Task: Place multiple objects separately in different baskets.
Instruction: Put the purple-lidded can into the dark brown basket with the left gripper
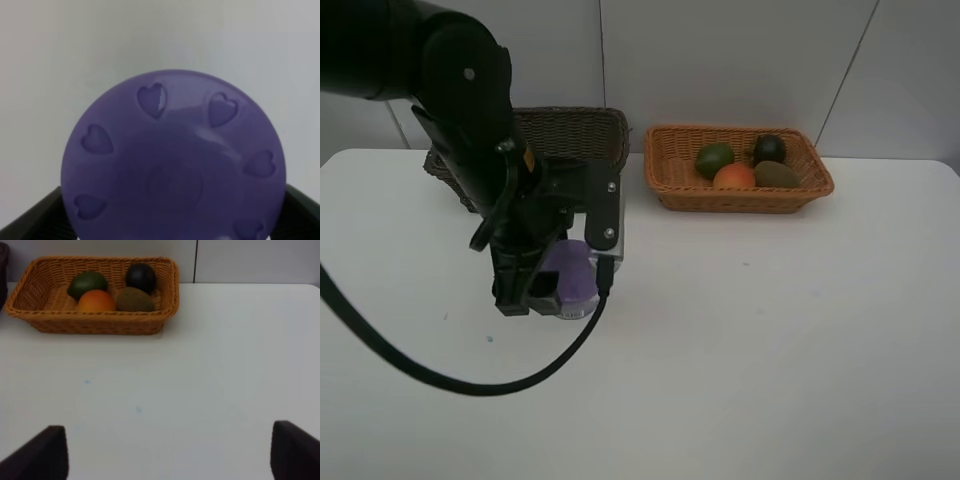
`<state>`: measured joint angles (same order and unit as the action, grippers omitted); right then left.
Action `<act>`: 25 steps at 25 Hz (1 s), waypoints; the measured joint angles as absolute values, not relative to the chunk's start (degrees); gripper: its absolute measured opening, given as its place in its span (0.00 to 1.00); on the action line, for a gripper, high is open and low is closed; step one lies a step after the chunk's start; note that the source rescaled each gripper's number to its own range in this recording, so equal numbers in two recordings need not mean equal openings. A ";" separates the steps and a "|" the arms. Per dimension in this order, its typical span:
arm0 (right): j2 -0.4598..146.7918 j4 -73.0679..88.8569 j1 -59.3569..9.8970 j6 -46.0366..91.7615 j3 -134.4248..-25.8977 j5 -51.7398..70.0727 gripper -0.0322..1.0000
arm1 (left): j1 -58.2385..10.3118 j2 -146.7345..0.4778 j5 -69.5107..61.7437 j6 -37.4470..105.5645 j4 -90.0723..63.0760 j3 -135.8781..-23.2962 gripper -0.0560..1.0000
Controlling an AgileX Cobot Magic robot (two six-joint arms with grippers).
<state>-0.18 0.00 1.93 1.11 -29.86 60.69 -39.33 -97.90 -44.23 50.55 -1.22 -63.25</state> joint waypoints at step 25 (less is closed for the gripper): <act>-0.18 0.00 1.93 1.11 -29.86 60.69 0.94 | -25.08 -99.62 -47.50 50.36 0.00 -83.29 0.97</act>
<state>-0.18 0.00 1.93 1.11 -29.86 60.69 -25.08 -99.62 -47.50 50.36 0.00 -83.29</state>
